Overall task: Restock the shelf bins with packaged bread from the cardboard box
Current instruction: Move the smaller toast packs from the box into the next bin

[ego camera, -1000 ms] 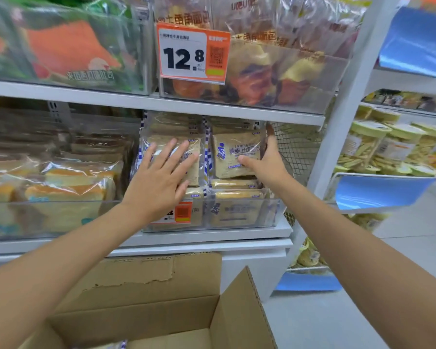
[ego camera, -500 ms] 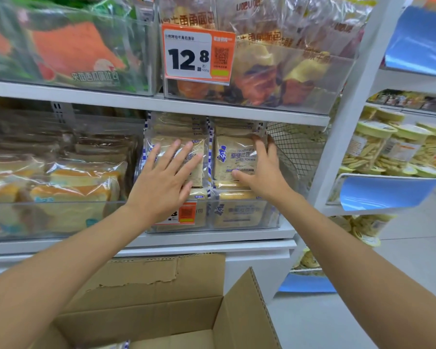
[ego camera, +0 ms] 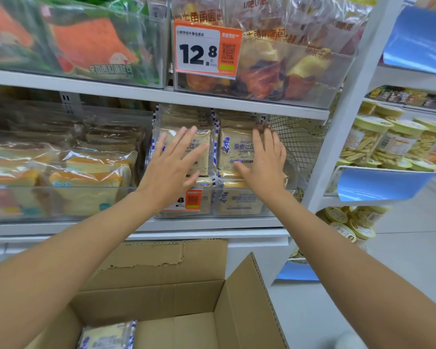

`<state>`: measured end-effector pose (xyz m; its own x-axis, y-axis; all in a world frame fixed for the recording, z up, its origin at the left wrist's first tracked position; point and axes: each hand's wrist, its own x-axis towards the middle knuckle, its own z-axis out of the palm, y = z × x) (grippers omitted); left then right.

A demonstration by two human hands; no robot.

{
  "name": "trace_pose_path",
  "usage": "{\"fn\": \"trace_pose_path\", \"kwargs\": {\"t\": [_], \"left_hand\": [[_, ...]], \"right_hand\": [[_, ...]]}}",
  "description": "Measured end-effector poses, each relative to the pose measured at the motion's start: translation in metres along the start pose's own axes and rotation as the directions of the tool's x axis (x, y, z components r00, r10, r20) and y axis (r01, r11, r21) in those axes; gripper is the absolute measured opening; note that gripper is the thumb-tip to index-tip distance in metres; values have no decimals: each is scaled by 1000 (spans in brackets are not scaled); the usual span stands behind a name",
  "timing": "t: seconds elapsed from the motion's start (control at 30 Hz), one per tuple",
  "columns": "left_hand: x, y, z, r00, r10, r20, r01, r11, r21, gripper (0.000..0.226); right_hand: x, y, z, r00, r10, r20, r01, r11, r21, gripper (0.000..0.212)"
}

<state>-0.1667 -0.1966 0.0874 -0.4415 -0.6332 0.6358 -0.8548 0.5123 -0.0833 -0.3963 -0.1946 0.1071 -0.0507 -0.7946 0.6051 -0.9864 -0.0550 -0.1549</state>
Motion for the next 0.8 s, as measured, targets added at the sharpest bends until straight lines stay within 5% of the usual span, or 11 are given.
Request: {"fn": "trace_pose_path", "kwargs": {"t": [0.13, 0.27, 0.4, 0.8], "left_hand": [[-22, 6, -23, 988, -109, -105, 86, 975, -206, 35], [-53, 5, -36, 992, -123, -3, 116, 947, -299, 28], [-55, 3, -41, 987, -147, 69, 159, 958, -238, 38], [-23, 14, -8, 973, -136, 186, 156, 983, -97, 55]], "right_hand": [[-13, -11, -7, 999, -53, 9, 53, 999, 7, 75], [-3, -14, -17, 980, 33, 195, -27, 999, -34, 69], [13, -19, -26, 947, 88, 309, -129, 985, 114, 72], [2, -13, -11, 977, 105, 183, -153, 951, 270, 68]]}}
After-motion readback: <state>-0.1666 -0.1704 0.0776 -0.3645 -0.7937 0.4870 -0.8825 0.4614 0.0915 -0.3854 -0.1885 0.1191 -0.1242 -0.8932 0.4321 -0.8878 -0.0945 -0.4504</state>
